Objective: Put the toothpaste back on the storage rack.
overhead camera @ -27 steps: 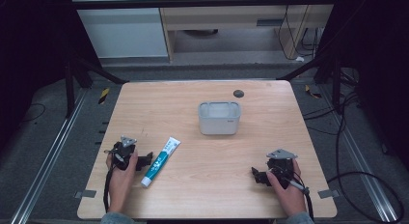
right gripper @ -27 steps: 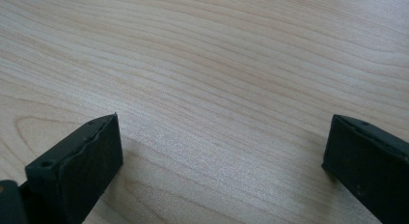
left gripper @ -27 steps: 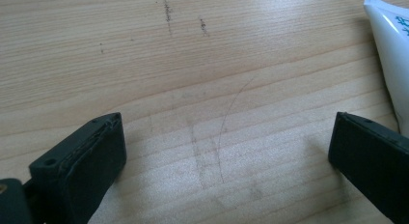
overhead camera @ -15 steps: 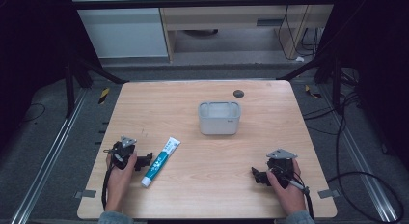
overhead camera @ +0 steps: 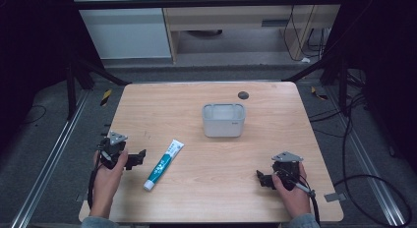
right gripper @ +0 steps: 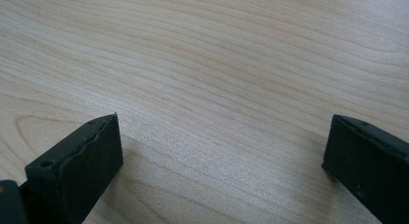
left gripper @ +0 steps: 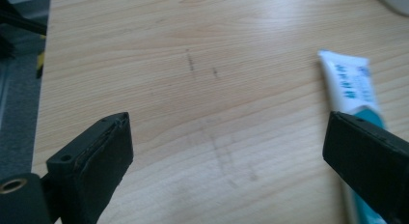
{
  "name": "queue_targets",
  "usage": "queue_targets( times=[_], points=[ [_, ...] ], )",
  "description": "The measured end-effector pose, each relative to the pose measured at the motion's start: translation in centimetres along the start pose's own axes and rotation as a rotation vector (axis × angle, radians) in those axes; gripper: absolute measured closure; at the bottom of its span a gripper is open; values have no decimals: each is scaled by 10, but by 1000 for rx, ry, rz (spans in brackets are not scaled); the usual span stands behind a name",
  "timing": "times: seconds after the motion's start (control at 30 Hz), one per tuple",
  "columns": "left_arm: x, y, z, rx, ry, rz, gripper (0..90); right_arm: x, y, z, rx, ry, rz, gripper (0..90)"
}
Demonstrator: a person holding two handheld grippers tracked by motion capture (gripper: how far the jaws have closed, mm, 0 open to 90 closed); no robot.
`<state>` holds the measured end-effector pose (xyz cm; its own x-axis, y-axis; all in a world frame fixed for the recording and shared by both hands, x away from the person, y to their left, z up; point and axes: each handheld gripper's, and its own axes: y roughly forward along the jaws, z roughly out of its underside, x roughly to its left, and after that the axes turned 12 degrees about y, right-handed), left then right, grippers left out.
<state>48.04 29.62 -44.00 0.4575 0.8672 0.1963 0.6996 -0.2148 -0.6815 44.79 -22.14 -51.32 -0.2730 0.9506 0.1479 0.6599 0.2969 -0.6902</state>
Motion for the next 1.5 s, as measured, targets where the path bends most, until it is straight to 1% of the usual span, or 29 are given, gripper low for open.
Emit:
queue_targets(
  times=[0.03, 0.07, 0.13, 0.17, 0.23, 0.27, 0.3, 0.33, 0.37, 0.4, 0.43, 0.47, 0.53, 0.57, 0.6, 0.63, 0.73, 0.77, 0.83, 0.9, 1.0, 1.03, 1.07, 1.1, 1.27, 1.3, 1.37, 1.47, 1.5],
  points=[
    [-2, -5, -4, 32, 5, 25, 40, 0, 1, 0, -4, -7, 8, 3],
    [-2, -5, -4, 32, 5, 25, 45, 0, 1, 0, -4, -7, 8, 3],
    [-7, -9, -9, 51, 27, 35, 46, 0, 1, 0, -4, 0, 11, 3],
    [-12, -10, -11, 48, 37, 58, 45, 0, 1, 0, -4, -1, 10, 4],
    [-18, -11, -14, 52, 50, 54, 38, 0, 1, 0, -4, -4, 9, 4],
    [-18, -11, -14, 52, 50, 54, 31, 0, 1, 0, -4, -4, 7, 3],
    [-24, -9, -16, 67, 80, 29, 28, 0, 1, 0, -4, -4, 8, 3],
    [-24, -9, -16, 67, 80, 29, 30, 0, 1, 0, -4, -4, 8, 3],
    [-27, -8, -17, 70, 91, 18, 32, 1, 1, 0, -4, -1, 12, 3],
    [-29, -7, -18, 70, 95, 20, 32, 1, 1, 0, -4, -1, 12, 3],
    [-31, -6, -22, 70, 96, 32, 38, 1, 1, 0, -4, 0, 11, 3],
    [-31, -6, -22, 70, 96, 32, 40, 1, 1, 0, -4, 0, 11, 3],
    [-35, -5, -27, 79, 103, 37, 43, 1, 0, 1, -1, -7, 3, 4],
    [-39, -6, -32, 92, 120, 37, 40, 1, -2, 1, 7, 4, -13, 4],
    [-39, -6, -32, 92, 120, 37, 37, 1, -2, 1, 7, 4, -13, 4],
    [-41, -6, -34, 97, 131, 44, 37, 1, -2, 1, 7, 4, -14, 4],
    [-50, -4, -41, 107, 167, 68, 34, 1, -2, 1, 7, 4, -14, 4],
    [-53, -1, -43, 116, 174, 87, 36, 1, -2, 1, 7, 4, -15, 4],
    [-54, 0, -44, 119, 177, 96, 40, 1, -2, 1, 7, 4, -15, 4],
    [-58, 6, -49, 129, 194, 109, 40, 1, -2, 1, 7, 4, -15, 4],
    [-62, 11, -54, 144, 194, 110, 41, 1, -2, 1, 8, 2, -16, 4],
    [-65, 15, -57, 161, 211, 116, 51, 1, -2, 1, 8, 0, -18, 4],
    [-65, 15, -57, 161, 211, 116, 61, 1, -2, 1, 8, -2, -18, 4],
    [-68, 18, -61, 168, 222, 118, 62, 1, -2, 1, 8, 1, -18, 4],
    [-74, 22, -68, 178, 232, 140, 89, 1, -2, 1, 8, 1, -18, 4],
    [-76, 23, -69, 183, 232, 152, 98, 1, -2, 1, 6, -6, -16, 4],
    [-78, 24, -70, 186, 235, 156, 98, 1, -2, 1, 9, 1, -18, 4],
    [-80, 27, -71, 196, 241, 158, 102, 0, -1, 1, 2, -14, -12, 4],
    [-81, 28, -71, 199, 242, 160, 113, 1, -2, 1, 10, 3, -19, 4]
  ],
)
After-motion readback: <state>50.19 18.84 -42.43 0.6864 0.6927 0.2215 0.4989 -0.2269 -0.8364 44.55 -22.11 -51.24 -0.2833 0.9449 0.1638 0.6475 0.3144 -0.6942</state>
